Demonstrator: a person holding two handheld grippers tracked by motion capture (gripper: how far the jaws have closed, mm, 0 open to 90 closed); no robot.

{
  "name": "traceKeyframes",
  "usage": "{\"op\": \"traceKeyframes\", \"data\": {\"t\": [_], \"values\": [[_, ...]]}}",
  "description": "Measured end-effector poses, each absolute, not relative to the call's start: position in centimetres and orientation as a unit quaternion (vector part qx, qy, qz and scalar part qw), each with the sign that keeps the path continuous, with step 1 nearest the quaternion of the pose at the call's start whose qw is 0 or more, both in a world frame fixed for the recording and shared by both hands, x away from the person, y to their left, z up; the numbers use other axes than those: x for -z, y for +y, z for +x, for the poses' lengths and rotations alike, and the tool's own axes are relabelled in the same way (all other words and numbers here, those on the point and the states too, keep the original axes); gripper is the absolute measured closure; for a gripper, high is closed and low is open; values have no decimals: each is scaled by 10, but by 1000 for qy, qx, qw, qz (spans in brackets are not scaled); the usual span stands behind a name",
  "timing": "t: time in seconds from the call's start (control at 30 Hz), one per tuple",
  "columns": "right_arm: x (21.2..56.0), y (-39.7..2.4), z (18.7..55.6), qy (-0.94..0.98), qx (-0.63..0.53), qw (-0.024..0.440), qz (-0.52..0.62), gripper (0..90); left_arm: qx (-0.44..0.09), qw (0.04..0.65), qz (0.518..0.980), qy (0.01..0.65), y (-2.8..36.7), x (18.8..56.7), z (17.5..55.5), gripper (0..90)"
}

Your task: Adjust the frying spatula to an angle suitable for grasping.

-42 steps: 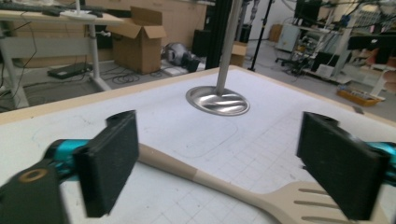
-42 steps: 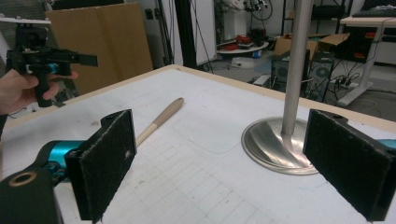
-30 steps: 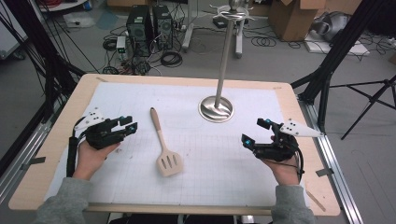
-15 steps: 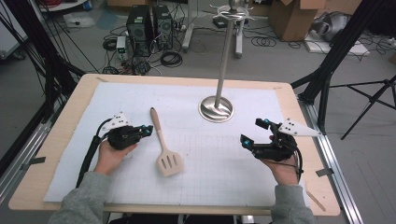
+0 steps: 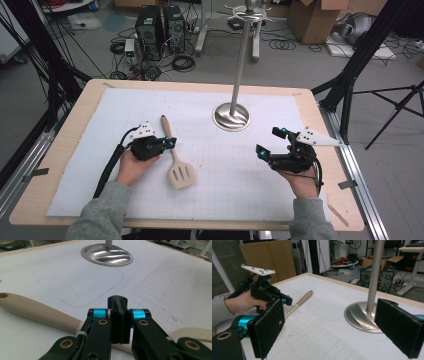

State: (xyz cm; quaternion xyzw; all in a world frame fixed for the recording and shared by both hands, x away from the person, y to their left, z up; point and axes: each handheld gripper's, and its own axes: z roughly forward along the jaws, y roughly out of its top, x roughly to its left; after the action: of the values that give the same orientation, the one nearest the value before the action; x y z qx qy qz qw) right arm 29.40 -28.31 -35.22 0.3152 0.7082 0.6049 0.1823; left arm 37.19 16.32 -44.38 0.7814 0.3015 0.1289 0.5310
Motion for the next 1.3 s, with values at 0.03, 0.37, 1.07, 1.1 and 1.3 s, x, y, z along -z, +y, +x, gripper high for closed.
{"op": "traceKeyframes", "data": {"t": [0.03,0.37,1.07,1.1,1.3], "values": [[352,-283,294,708,-605,183,314,83,-127,527,784,303,161,444,372,900],[352,-284,294,707,-607,181,314,82,-135,455,830,292,142,446,377,900],[355,-288,291,704,-606,181,322,83,-117,404,859,292,141,438,364,900],[355,-288,291,704,-606,181,322,83,-115,402,861,289,142,437,363,900],[355,-290,289,704,-604,182,325,83,-102,417,857,284,154,439,350,900]]}}
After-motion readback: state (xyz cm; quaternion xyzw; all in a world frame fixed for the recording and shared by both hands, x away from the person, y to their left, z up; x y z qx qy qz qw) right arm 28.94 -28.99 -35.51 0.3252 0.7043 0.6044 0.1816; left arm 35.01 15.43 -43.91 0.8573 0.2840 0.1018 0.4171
